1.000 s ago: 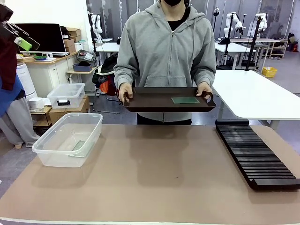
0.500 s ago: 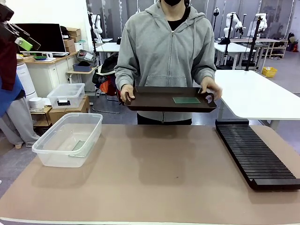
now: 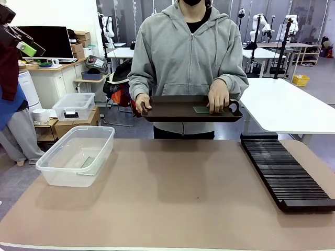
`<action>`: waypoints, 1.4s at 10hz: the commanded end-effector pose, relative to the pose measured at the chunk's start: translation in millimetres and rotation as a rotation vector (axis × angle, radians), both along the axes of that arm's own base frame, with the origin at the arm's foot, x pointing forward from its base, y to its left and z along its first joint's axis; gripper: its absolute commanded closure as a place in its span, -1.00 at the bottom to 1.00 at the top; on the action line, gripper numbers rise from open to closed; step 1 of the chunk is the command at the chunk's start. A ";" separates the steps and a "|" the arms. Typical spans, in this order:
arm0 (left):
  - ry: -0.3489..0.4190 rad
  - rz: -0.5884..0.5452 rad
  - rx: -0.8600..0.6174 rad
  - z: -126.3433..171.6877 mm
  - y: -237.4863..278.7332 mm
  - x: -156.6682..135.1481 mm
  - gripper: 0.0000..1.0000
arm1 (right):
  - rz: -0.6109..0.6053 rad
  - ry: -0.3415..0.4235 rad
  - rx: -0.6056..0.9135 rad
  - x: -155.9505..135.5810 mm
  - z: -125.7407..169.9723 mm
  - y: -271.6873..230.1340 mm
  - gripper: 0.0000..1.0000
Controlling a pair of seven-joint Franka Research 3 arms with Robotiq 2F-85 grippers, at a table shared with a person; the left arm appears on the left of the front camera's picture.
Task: Sort PCBs into racks and boxes based on the side picked up.
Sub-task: If the short side of the Blank PCB is picked up, insert it into the PCB Rack ; if the long side is picked up, place it in the Organizing box, then pick up the Blank PCB handed by the Human.
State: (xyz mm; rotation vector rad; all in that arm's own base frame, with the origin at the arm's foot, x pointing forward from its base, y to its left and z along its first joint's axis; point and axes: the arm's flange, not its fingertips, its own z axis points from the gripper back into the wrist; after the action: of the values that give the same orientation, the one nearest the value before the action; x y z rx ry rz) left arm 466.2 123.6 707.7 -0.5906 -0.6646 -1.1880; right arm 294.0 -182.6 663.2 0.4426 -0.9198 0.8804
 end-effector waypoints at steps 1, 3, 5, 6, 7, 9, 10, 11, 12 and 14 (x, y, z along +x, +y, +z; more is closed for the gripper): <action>-0.001 -0.002 -0.003 0.2 0.2 -1.8 -1.00 | 0.002 -0.001 0.000 -0.4 -1.2 0.1 -1.00; -0.001 -0.002 -0.003 0.2 0.2 -1.8 -1.00 | 0.002 -0.001 0.000 -0.4 -1.2 0.1 -1.00; -0.001 -0.002 -0.003 0.2 0.2 -1.8 -1.00 | 0.002 -0.001 0.000 -0.4 -1.2 0.1 -1.00; -0.001 -0.002 -0.003 0.2 0.2 -1.8 -1.00 | 0.002 -0.001 0.000 -0.4 -1.2 0.1 -1.00; -0.001 -0.002 -0.003 0.2 0.2 -1.8 -1.00 | 0.002 -0.001 0.000 -0.4 -1.2 0.1 -1.00; -0.001 -0.002 -0.003 0.2 0.2 -1.8 -1.00 | 0.002 -0.001 0.000 -0.4 -1.2 0.1 -1.00; -0.001 -0.002 -0.003 0.2 0.2 -1.8 -1.00 | 0.002 -0.001 0.000 -0.4 -1.2 0.1 -1.00; -0.001 -0.002 -0.003 0.2 0.2 -1.8 -1.00 | 0.002 -0.001 0.000 -0.4 -1.2 0.1 -1.00; -0.001 -0.002 -0.003 0.2 0.2 -1.8 -1.00 | 0.002 -0.001 0.000 -0.4 -1.2 0.1 -1.00; -0.001 -0.002 -0.003 0.2 0.2 -1.8 -1.00 | 0.002 -0.001 0.000 -0.4 -1.2 0.1 -1.00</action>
State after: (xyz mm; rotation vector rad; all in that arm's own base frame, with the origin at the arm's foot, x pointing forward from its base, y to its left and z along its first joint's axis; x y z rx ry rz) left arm 466.1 123.6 707.7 -0.5906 -0.6646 -1.1879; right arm 294.0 -182.6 663.2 0.4426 -0.9198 0.8804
